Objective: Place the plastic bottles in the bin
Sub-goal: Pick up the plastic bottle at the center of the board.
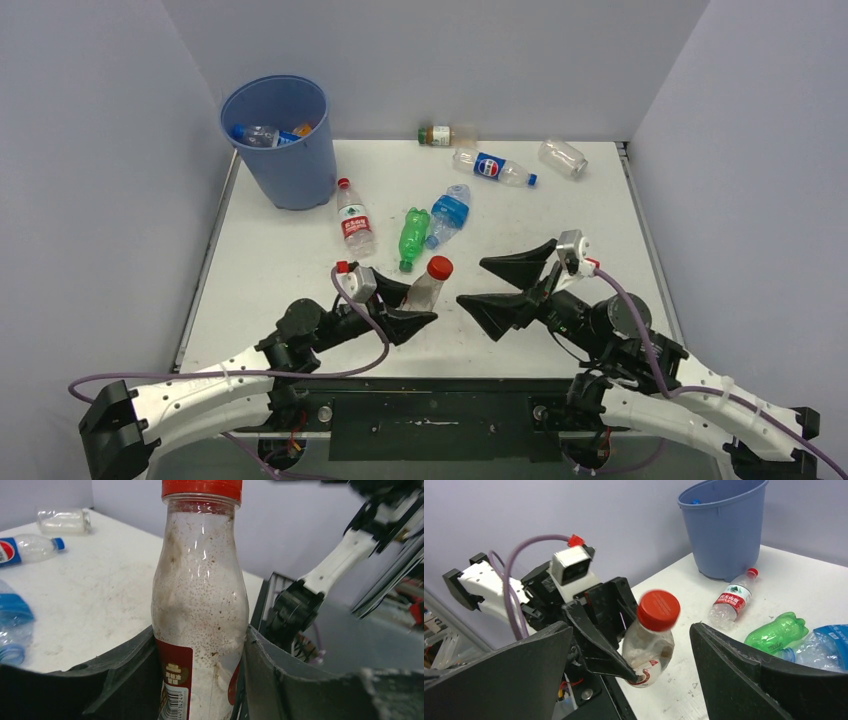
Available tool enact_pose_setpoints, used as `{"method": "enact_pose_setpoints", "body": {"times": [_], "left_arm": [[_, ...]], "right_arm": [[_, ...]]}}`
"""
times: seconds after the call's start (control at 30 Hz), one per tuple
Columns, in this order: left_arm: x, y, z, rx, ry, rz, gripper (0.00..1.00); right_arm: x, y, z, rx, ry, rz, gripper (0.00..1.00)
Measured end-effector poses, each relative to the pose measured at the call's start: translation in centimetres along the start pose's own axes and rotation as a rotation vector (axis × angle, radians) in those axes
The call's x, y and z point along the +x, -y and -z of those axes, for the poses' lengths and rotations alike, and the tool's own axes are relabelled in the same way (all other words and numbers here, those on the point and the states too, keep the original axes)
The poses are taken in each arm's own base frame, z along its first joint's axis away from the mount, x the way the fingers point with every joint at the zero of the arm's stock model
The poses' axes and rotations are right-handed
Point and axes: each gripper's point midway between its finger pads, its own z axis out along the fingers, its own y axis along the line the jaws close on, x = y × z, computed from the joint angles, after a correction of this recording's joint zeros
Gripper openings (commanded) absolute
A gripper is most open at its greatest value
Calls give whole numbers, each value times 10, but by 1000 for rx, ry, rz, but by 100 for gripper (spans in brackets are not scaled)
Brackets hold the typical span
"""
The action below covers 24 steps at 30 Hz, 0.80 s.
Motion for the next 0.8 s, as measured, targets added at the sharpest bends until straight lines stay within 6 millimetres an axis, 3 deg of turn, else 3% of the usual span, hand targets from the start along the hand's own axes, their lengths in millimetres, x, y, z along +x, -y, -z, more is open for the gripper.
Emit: {"method": "enact_pose_setpoints", "body": {"times": [0.17,0.3,0.47,0.6,0.67,0.73,0.8], "left_arm": [[-33,15,-9,46,115,101,5],[-48,25,-11,77,167,132,4],[-47,30,-12,91,170,148,4],[-43,34,-14,97,158,153,4],[-41,35,-15,96,154,153,4],[-39,34,-16,85,151,150,4],[-39,34,-16,80,152,149,4]], "right_arm": [[20,10,-18,37,0,-45,93],[28,12,-29,39,8,-72,96],[34,13,-42,39,17,-95,97],[40,13,-53,39,14,-107,73],[45,14,-58,42,4,-117,69],[48,13,-61,40,-3,-128,71],[49,13,-61,40,-4,-137,81]]}}
